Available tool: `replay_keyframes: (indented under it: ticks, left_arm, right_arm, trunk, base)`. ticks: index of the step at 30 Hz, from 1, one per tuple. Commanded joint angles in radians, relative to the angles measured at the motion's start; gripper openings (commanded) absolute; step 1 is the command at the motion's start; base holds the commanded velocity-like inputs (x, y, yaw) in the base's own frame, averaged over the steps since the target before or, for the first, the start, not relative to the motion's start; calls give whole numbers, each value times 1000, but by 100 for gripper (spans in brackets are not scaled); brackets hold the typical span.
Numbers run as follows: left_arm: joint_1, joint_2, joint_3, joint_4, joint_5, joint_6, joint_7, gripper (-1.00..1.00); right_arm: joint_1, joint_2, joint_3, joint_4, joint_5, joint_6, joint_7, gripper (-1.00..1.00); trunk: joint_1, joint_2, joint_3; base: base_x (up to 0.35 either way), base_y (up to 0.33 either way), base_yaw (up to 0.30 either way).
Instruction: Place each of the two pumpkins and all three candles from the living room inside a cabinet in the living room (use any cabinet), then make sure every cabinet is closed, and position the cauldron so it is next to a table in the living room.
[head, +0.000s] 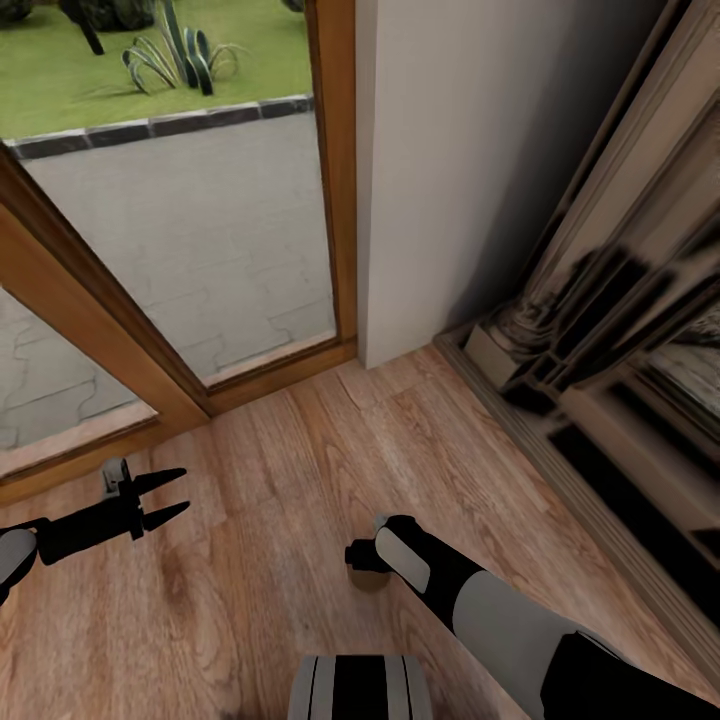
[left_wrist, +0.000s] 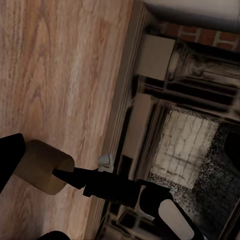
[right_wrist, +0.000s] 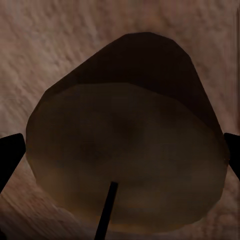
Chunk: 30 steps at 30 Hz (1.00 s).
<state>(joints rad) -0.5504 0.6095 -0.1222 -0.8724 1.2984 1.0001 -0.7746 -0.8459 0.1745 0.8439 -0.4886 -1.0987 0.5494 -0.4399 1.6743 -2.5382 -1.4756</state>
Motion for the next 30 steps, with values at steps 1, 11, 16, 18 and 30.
replay_keyframes:
  ticks: [1,11,16,18,30]
  left_arm:
    - [-1,1,-2,2,-15,3,-4,100]
    - [-1,1,1,3,-80,-1,6,100]
    - [-1,0,2,3,-146,-3,8,100]
    - [-2,0,3,3,-169,-4,9,100]
    - [-2,-1,13,1,-225,-8,127,100]
  right_arm:
    - [-1,0,4,-2,-8,1,-9,-100]
    - [-1,0,-2,-82,-12,7,0,-100]
    - [-1,0,-4,-135,-18,16,65,-100]
    - [-1,0,-4,-138,-17,18,78,-100]
    - [-1,0,-2,-139,-12,17,85,-100]
  trunk:
    - [-1,0,3]
    - [-5,2,42]
    - [-7,3,61]
    - [-8,4,69]
    - [-14,7,115]
  base:
    - [0,0,0]
    - [0,0,0]
    - [0,0,0]
    - [0,0,0]
    - [-2,0,0]
